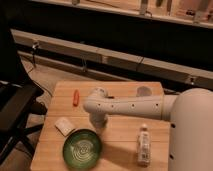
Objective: Push the ceramic bowl across the table
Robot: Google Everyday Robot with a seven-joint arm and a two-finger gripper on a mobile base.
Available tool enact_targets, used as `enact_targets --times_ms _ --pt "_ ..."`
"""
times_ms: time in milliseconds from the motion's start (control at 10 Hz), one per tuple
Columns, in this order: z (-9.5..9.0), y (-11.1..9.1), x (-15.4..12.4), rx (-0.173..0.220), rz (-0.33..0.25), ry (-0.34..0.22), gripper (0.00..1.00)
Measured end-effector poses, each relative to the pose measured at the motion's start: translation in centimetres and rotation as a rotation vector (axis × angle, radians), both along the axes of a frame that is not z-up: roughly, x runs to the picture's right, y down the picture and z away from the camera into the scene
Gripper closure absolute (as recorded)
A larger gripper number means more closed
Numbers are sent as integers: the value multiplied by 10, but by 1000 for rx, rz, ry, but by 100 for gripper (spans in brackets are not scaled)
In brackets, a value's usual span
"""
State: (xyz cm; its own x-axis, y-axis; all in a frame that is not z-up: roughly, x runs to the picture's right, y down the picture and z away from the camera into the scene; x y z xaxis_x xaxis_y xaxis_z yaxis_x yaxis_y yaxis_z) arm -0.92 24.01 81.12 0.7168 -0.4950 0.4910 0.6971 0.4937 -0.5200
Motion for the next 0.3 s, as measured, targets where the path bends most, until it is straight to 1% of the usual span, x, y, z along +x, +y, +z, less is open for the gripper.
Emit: enact_targets --times_ms 200,300 --pt "0 1 -5 0 -13 -15 100" --pt "0 1 -15 2 -16 -20 100"
